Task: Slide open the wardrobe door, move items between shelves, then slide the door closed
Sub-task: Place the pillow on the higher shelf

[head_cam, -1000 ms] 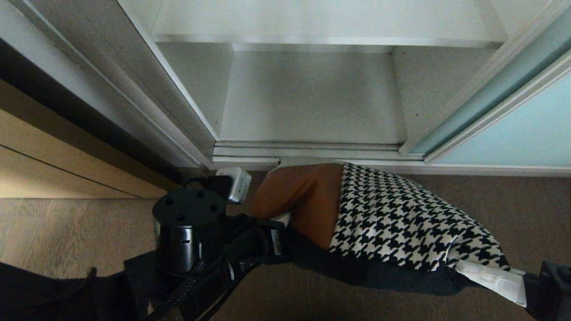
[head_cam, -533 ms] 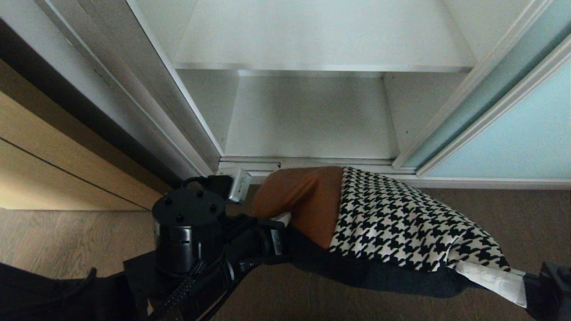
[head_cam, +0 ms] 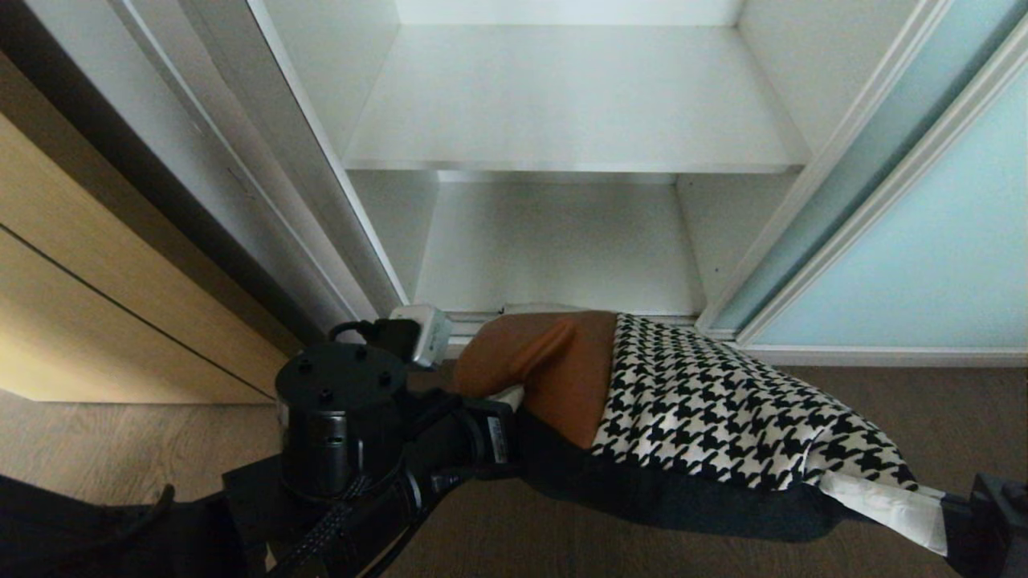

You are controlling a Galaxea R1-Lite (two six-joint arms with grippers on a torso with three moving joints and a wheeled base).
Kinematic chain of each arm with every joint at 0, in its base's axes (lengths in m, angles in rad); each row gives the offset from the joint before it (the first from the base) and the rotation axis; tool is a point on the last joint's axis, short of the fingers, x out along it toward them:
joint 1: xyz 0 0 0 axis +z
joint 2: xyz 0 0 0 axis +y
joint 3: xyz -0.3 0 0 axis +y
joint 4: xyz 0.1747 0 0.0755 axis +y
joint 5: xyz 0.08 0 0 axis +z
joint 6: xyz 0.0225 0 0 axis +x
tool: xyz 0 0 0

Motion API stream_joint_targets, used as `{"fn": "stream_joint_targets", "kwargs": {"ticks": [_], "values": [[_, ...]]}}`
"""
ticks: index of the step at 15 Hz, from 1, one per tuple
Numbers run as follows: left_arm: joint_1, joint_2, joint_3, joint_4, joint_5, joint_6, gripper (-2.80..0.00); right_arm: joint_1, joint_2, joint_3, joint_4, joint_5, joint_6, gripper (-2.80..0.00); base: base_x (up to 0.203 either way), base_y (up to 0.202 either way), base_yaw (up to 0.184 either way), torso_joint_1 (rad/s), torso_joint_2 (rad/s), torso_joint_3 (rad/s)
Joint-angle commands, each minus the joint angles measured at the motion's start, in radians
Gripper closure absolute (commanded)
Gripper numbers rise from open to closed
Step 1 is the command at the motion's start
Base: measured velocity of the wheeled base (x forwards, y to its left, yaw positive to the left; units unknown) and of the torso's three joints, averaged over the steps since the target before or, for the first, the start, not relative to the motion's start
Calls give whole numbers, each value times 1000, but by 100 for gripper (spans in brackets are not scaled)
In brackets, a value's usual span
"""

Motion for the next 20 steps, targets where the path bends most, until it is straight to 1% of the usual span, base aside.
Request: {"fn": "stream_joint_targets", "kwargs": {"ticks": [1,15,20], "values": [[0,1,0,-6,2,-2,0,0,4,-2,-4,3,2,0,0,0,0,6,-2,207],[-2,8,4,-5,2,-2,0,0,7,-9,-4,1,4,0,0,0,0,3,2,203],[-2,5,3,-5,2,-2,0,0,9,-9,-5,1,4,0,0,0,0,1,1,66]]}}
